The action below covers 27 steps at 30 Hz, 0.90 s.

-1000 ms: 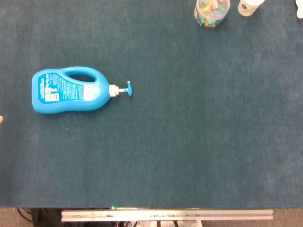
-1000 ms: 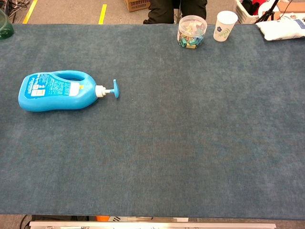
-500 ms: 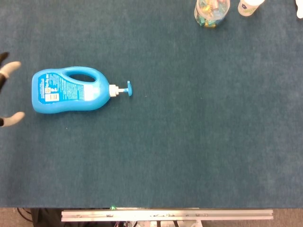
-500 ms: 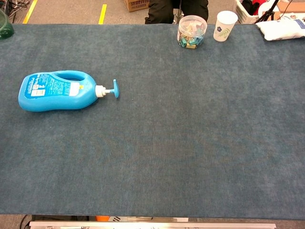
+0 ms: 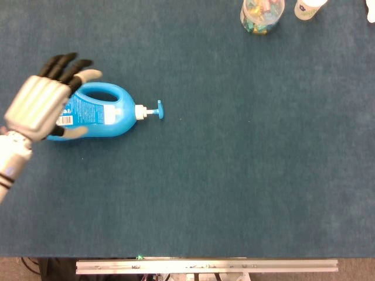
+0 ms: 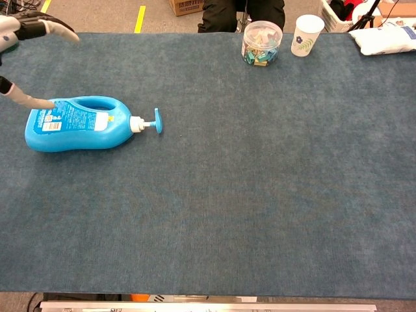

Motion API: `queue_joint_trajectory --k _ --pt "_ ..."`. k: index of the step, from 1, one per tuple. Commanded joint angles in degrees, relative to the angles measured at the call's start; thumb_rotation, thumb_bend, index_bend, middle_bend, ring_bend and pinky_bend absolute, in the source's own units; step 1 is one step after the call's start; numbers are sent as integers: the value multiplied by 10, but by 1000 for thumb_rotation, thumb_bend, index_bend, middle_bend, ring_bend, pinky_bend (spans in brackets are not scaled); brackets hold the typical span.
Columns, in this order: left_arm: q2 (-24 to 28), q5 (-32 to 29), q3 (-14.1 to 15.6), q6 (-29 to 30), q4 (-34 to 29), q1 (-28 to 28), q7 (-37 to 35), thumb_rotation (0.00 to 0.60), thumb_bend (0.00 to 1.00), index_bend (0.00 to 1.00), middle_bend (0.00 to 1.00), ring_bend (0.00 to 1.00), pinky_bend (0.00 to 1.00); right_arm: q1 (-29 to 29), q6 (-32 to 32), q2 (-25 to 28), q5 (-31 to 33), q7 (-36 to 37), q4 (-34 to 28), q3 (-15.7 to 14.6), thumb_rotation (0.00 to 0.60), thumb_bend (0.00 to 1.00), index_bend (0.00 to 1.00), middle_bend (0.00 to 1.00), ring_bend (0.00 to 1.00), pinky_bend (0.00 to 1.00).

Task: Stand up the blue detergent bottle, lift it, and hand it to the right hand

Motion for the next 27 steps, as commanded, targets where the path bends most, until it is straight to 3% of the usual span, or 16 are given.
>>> queue_joint_trajectory --k 1,9,17,27 --pt "-24 -40 -8 -43 4 -34 38 600 90 179 121 32 92 -2 2 2 0 3 0 -2 600 5 220 305 192 205" --pt "-92 -105 -1 -83 26 -84 138 600 91 180 114 33 94 -8 3 4 0 15 8 -7 600 5 220 305 192 205" --pt "-173 -146 9 -75 63 -117 236 600 91 242 111 32 94 -11 0 2 0 31 21 -12 600 5 220 305 192 205" --pt "-259 -269 15 -54 89 -161 369 600 91 264 106 30 94 -8 -8 1 -8 55 40 -17 600 5 220 305 192 205"
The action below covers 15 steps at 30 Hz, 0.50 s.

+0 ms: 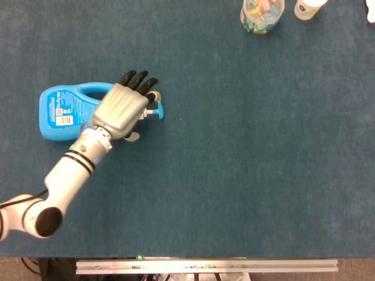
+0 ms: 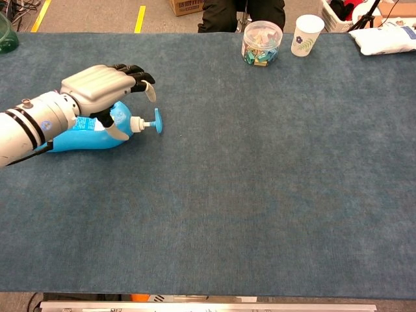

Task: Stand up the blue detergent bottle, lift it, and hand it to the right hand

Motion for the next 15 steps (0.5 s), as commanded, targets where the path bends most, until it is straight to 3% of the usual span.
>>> queue_joint_trajectory --k 1,8,15 --pt "-39 -43 3 16 19 -22 44 600 91 264 106 30 94 -1 0 0 -1 4 3 -1 600 5 220 305 192 205" --pt "-87 -103 2 33 57 -48 90 600 91 260 106 23 93 -6 4 1 -1 15 12 -5 600 5 220 305 192 205" --pt "-101 -163 3 43 76 -63 119 600 91 249 105 15 94 -11 8 2 -1 25 20 -7 600 5 220 305 192 205"
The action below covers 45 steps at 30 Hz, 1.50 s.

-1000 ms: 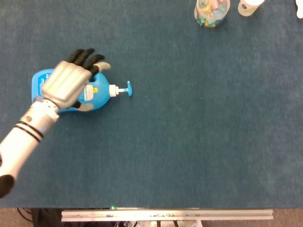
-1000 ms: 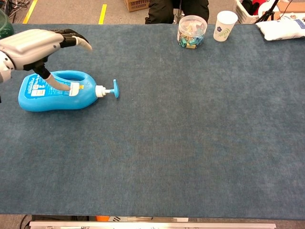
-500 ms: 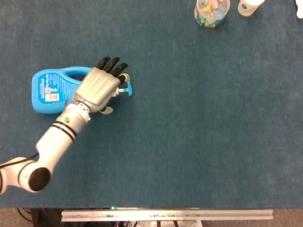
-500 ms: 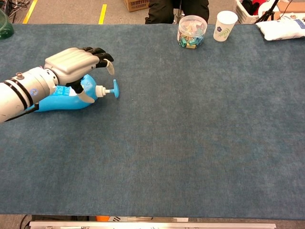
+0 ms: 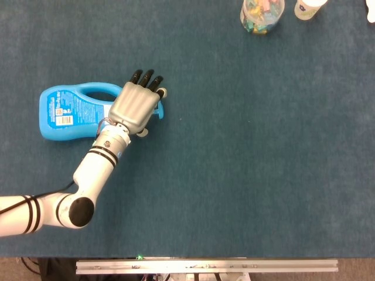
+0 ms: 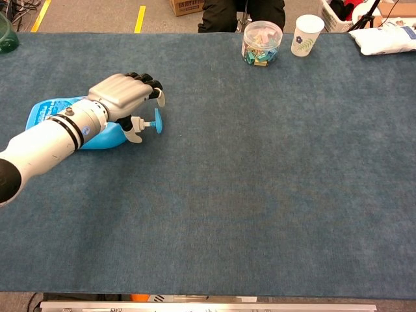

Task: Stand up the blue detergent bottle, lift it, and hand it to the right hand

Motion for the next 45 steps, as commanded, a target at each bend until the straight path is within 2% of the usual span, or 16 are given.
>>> queue_joint_trajectory --k 1,8,17,25,32,38,45 --pt "-7 -28 3 3 10 -10 16 600 91 249 105 14 94 -1 0 0 0 3 2 -1 600 5 220 306 192 205" --pt "-12 -51 27 4 23 -23 48 600 91 254 105 12 94 0 0 0 -4 8 6 -2 600 5 220 305 192 205" --pt "43 -42 72 24 -63 -15 67 600 91 348 104 11 94 -1 0 -1 -5 9 5 -2 600 5 220 305 192 205" --pt "81 -20 91 42 -130 -8 58 600 91 372 104 9 93 -2 1 0 -4 11 6 -3 600 5 219 305 192 205" --pt "42 33 84 52 -81 -4 31 600 91 372 104 8 94 -3 0 0 -4 13 7 -4 600 5 220 305 192 205" --pt "16 40 75 47 -40 -2 9 600 91 377 110 8 94 -5 1 1 -1 15 8 -5 600 5 220 306 192 205" --pt "0 37 79 42 -7 3 9 600 91 384 119 8 105 -5 1 2 0 15 9 -4 600 5 220 305 192 205"
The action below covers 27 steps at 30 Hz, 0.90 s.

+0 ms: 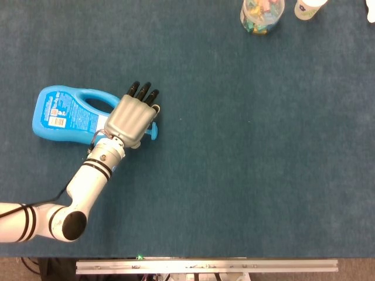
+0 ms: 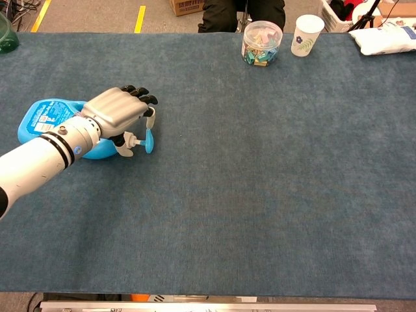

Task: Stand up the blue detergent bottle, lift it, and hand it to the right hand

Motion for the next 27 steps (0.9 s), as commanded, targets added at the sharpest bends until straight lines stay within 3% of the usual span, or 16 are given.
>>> queue_joint_trajectory --k 1,9,17,27 --pt "-5 -1 4 -1 10 4 1 600 94 386 122 8 110 0 0 0 1 0 0 0 600 5 220 305 192 205" --pt "-5 1 14 -1 23 13 6 600 123 407 135 8 114 1 -2 0 0 0 -2 0 600 5 220 305 192 205" --pt "-17 23 9 -2 40 23 -19 600 225 480 175 12 127 0 1 3 -4 5 -7 0 600 5 220 305 192 205" --pt "-35 41 7 -5 63 32 -31 600 230 495 176 13 133 -5 6 9 -2 12 -9 0 600 4 220 305 192 205"
